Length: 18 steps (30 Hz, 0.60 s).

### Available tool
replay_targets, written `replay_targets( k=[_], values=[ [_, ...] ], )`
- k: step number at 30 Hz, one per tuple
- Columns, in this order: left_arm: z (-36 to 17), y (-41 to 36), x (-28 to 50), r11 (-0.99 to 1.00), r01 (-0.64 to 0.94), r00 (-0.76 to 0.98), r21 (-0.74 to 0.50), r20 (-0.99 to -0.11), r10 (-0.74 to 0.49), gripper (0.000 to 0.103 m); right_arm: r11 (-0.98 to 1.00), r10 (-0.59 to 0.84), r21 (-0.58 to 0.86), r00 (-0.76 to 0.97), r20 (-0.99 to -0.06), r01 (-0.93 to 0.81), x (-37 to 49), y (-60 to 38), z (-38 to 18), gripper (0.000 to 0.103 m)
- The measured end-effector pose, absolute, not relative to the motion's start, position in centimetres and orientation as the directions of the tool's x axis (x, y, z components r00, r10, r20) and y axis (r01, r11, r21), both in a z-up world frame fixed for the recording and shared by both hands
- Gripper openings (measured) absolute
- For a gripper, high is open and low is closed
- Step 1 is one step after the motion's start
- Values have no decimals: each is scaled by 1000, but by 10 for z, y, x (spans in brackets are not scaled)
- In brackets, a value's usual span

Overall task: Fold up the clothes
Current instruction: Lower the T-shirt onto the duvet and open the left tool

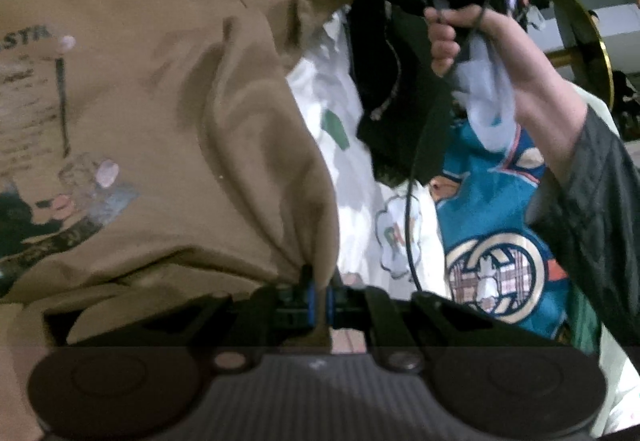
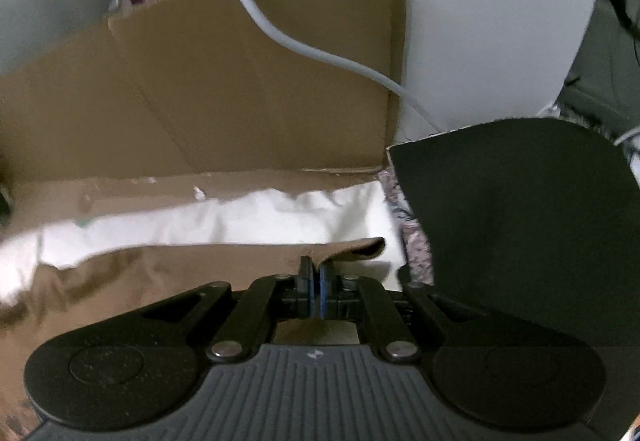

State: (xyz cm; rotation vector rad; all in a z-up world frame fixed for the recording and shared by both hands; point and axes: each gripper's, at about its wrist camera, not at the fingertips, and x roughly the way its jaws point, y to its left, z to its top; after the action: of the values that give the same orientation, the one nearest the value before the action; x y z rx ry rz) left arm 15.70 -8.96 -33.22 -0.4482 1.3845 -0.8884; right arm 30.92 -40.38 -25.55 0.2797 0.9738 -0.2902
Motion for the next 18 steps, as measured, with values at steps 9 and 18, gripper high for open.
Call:
replay_targets(
  k=[9,18],
  values=[
    [-333,-80,149,636,275,-73,-721,-675,-734,21,947,-171,-15,462,-871,322,302,-414,-257,31],
    [-311,-41,167,661,230,67,-714,-666,-743,27,971,-49,100,587,-808,219,267,-376,-257,35]
  ],
)
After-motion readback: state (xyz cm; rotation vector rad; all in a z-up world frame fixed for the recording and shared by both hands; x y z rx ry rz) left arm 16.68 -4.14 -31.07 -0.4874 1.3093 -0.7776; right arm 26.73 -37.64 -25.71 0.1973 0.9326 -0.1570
